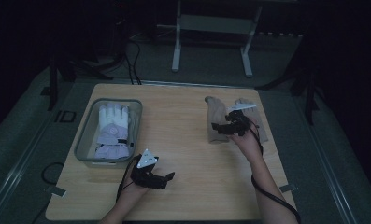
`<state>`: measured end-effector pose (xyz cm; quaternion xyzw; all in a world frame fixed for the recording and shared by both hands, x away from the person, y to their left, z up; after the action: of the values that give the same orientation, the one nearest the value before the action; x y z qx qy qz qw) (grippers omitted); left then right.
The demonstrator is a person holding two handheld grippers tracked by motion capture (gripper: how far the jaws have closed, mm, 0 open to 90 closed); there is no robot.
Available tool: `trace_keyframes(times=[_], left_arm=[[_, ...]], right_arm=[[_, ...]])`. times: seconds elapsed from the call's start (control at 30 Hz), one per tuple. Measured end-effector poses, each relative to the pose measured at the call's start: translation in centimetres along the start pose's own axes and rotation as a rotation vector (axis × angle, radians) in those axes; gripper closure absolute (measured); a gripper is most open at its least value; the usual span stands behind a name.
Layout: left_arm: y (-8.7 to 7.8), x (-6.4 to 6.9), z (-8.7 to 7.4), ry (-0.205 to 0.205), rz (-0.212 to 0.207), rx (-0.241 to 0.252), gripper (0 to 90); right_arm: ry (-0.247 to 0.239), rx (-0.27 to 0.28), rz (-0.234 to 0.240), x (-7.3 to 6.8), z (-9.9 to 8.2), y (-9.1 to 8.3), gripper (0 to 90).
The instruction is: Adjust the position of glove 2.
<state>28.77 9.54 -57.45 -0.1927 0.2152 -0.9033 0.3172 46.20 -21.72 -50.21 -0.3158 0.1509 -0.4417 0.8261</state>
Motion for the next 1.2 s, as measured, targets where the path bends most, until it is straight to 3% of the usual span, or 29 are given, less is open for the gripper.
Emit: trace_keyframes(times=[0.17, 0.3, 0.47, 0.6, 0.73, 0.8, 0.87, 1.0, 1.07, 1.1, 1.2], left_arm=[[-0.1, 0.1, -0.4, 0.012, 0.011, -0.009, 9.5], [-0.3, 0.1, -0.6, 0.003, 0.012, 0.003, 9.4], [-0.5, 0.1, -0.6, -0.002, 0.022, 0.023, 9.5], [-0.6, 0.4, -0.4, 0.003, 0.016, 0.036, 9.5], [-0.5, 0.6, -0.3, 0.007, 0.011, 0.040, 9.5], [-0.4, 0.5, -0.4, 0.001, 0.006, 0.035, 9.5], [-0.3, 0.5, -0.4, -0.004, 0.003, 0.037, 9.5], [-0.3, 0.4, -0.5, -0.009, -0.002, 0.034, 9.5], [-0.3, 0.4, -0.6, -0.011, -0.006, 0.033, 9.5], [-0.3, 0.4, -0.6, -0.011, -0.006, 0.033, 9.5], [-0.4, 0.5, -0.5, 0.002, -0.001, 0.031, 9.5]], right_arm=[[-0.003, -0.005, -0.068, 1.4, 0.2, 1.2, 29.0], [0.033, -0.021, -0.095, 2.3, 0.3, 2.6, 33.7], [0.057, -0.035, -0.169, 2.9, 0.3, 4.8, 35.8], [0.083, -0.065, -0.181, 3.2, 0.2, 6.6, 35.2], [0.122, -0.104, -0.204, 3.5, 0.2, 8.0, 28.2], [0.126, -0.126, -0.194, 3.5, 0.1, 8.7, 28.3], [0.106, -0.163, -0.217, 3.3, -0.1, 9.3, 29.5], [0.100, -0.163, -0.236, 2.8, -0.1, 9.4, 41.2], [0.090, -0.162, -0.241, 2.5, 0.1, 9.3, 54.5], [0.090, -0.162, -0.241, 2.5, 0.1, 9.3, 54.5], [0.083, -0.162, -0.262, 2.0, 0.2, 9.3, 74.1]])
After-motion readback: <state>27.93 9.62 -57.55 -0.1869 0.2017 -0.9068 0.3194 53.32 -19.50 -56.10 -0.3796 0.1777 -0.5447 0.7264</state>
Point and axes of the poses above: each handheld gripper's, and its own axes: y roughly forward along the jaws, z roughly out of its top, x roughly to its right, the point moved 2 cm from there along y, roughly forward along the jaws, and after that the axes turned 5 degrees about -z, right-handed, at the moved point
